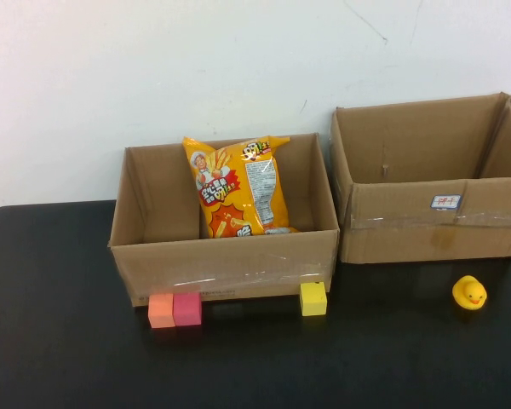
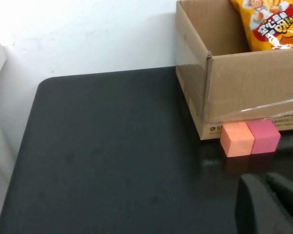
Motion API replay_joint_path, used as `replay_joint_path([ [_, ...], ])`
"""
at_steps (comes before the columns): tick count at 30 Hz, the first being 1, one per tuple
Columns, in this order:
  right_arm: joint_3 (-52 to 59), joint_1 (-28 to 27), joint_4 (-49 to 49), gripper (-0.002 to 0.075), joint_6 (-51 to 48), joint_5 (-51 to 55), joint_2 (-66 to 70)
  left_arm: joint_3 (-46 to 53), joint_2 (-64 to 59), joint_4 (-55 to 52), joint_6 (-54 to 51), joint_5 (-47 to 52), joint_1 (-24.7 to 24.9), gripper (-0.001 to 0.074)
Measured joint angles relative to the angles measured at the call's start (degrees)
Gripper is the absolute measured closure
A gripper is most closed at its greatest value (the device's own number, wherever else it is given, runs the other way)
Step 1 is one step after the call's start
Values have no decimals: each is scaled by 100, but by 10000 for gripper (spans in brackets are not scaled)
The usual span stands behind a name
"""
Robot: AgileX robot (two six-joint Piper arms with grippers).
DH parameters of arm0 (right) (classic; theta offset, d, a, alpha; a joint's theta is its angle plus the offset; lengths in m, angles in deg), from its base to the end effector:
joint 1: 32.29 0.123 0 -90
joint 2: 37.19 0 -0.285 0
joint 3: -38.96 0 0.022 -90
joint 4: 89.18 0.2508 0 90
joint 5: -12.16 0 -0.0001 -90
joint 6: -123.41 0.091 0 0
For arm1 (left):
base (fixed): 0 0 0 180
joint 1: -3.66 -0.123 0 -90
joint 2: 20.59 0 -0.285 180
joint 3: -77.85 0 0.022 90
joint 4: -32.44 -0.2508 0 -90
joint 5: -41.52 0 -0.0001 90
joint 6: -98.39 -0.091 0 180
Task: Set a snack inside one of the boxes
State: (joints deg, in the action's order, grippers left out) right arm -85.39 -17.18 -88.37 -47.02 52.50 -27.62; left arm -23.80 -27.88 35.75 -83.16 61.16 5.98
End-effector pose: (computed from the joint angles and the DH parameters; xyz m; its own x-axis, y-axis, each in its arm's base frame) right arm 0.0240 0.0073 0.2710 -0.3025 0.1015 -0.9477 -0.2191 0.9603 0.1728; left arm 0.0533 -0.0039 0.1761 -0.2643 -0.0167 -0.9643 0.0520 0.9982 -0.0315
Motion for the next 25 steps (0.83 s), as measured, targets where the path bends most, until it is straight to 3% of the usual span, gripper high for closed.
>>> replay_joint_path([
  [9, 1820, -1258, -165, 727, -184, -2537, -262, 0, 0, 0, -62, 0, 0, 735],
  [13, 2278, -1487, -178, 727, -400, -2615, -262, 0, 0, 0, -84, 0, 0, 735],
  [16, 2309, -1511, -178, 727, -455, -2114, -262, 0, 0, 0, -84, 0, 0, 736],
  [25, 2309, -1514, -180, 727, -510, -2036, -262, 0, 0, 2, -107, 0, 0, 736],
])
